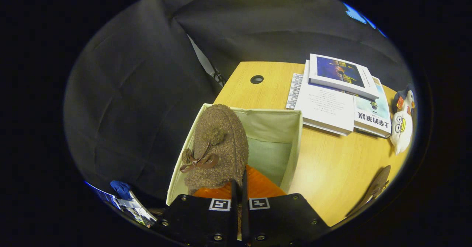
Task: Open the storage box then place both shoes into the box .Put the left shoe in first, then the right shoe, with the right side of both shoes facing outward in a uniform manner.
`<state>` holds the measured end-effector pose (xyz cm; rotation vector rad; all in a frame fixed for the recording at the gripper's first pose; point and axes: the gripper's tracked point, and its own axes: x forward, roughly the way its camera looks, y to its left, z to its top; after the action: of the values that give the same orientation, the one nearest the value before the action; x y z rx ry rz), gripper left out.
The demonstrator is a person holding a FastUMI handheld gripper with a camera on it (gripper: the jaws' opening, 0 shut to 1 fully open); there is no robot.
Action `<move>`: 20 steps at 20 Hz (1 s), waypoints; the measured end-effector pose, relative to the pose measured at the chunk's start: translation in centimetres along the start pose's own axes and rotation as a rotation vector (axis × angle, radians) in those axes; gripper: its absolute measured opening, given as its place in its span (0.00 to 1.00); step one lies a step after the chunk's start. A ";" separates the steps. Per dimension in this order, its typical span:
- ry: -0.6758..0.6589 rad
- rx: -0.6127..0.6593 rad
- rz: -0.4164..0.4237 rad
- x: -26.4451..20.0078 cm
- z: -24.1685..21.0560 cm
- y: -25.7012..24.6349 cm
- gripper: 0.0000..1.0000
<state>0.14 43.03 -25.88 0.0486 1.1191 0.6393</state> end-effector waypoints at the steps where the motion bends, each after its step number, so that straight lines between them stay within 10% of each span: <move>1: 0.006 -0.013 -0.013 0.5 -0.2 0.0 0.04; 3: 0.008 -0.044 -0.015 1.0 -0.1 0.3 0.07; 8: -0.001 -0.088 -0.038 0.6 0.2 -0.7 0.87; 20: -0.114 -0.057 0.008 -7.5 2.3 -4.0 0.87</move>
<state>1.84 36.64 -20.10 0.0400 0.9908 0.6669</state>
